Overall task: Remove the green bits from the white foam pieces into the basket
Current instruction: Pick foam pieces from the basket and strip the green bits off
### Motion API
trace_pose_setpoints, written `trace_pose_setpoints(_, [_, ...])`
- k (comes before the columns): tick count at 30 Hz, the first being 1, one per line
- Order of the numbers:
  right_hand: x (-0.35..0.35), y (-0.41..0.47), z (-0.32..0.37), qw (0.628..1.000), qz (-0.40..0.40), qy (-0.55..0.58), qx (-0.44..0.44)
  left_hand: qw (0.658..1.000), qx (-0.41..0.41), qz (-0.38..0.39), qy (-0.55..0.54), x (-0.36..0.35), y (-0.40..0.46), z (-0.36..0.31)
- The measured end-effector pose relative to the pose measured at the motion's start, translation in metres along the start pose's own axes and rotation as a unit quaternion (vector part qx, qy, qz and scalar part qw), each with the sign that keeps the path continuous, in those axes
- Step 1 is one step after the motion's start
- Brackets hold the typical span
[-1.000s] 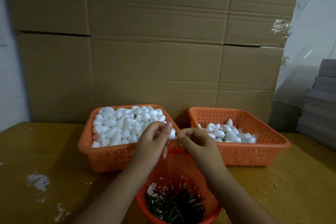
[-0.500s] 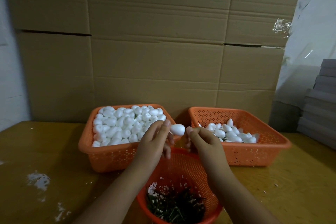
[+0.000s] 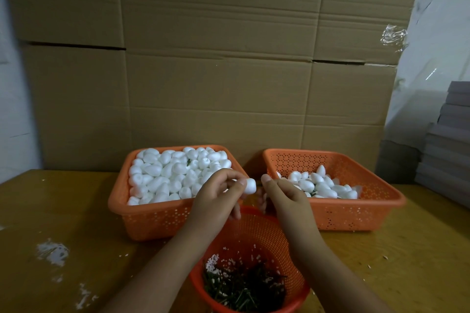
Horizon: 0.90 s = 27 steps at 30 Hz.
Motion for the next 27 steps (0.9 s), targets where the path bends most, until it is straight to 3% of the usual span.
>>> trace_pose_setpoints(10, [0.0009, 0.0000, -0.0007, 1.000, -0.015, -0.017, 0.008, 1.000, 0.004, -0.013, -0.004, -0.0008, 0.0008, -0.0007])
trace_pose_setpoints(27, [0.0017, -0.0013, 0.0012, 0.999, -0.041, -0.018, -0.009, 0.999, 0.009, 0.039, -0.005, -0.0020, 0.0002, 0.0018])
Point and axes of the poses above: each hand's wrist, its own y-axis towards the middle knuckle, its own x-axis out of the back of the hand, z = x × y, the point moved 1 cm from there along y, towards the middle knuckle, and after that the axes turned 2 degrees about -y, right-handed, at the moved point
